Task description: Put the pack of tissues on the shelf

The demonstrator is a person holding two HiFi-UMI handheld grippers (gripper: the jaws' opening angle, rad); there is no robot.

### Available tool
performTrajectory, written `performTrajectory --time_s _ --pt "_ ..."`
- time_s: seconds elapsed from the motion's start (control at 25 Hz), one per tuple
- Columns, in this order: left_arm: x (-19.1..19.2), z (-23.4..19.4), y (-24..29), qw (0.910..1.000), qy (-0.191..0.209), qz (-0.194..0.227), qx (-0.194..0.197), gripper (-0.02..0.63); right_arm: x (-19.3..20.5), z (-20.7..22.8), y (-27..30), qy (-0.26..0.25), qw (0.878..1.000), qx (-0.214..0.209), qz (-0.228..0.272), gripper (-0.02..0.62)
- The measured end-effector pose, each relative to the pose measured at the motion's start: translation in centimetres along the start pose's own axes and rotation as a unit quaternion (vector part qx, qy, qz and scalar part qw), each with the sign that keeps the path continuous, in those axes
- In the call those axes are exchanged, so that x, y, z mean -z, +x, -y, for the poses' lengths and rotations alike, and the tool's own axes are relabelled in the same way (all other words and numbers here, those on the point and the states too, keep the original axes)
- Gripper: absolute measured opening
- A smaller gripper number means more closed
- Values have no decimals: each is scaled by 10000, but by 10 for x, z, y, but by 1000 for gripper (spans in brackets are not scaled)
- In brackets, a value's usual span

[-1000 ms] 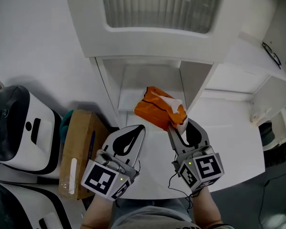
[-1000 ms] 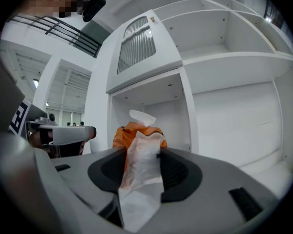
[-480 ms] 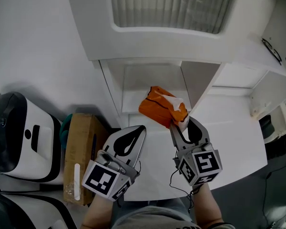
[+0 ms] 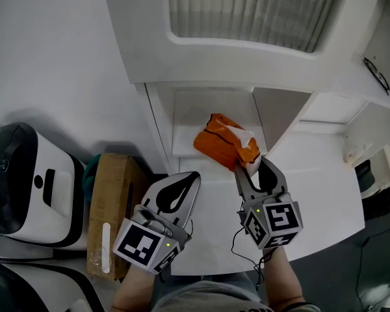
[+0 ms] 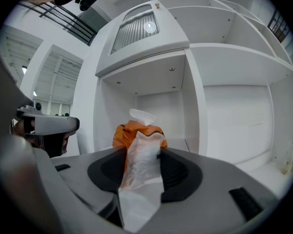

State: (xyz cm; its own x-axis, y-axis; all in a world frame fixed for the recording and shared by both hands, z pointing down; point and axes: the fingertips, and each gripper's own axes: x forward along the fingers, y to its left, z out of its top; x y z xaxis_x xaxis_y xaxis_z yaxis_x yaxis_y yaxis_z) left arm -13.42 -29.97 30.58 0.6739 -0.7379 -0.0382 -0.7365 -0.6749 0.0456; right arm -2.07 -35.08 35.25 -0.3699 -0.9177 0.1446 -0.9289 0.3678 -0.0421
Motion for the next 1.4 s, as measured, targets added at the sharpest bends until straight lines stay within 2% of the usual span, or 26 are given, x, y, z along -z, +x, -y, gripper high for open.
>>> performTrajectory --time_s 1.12,1.4 --pt "0 -22 0 9994 -31 2 -344 35 4 10 52 -96 9998 22 -151 198" --pt "-2 -19 -1 9994 -5 7 -332 35 0 7 51 -181 9998 -71 -102 244"
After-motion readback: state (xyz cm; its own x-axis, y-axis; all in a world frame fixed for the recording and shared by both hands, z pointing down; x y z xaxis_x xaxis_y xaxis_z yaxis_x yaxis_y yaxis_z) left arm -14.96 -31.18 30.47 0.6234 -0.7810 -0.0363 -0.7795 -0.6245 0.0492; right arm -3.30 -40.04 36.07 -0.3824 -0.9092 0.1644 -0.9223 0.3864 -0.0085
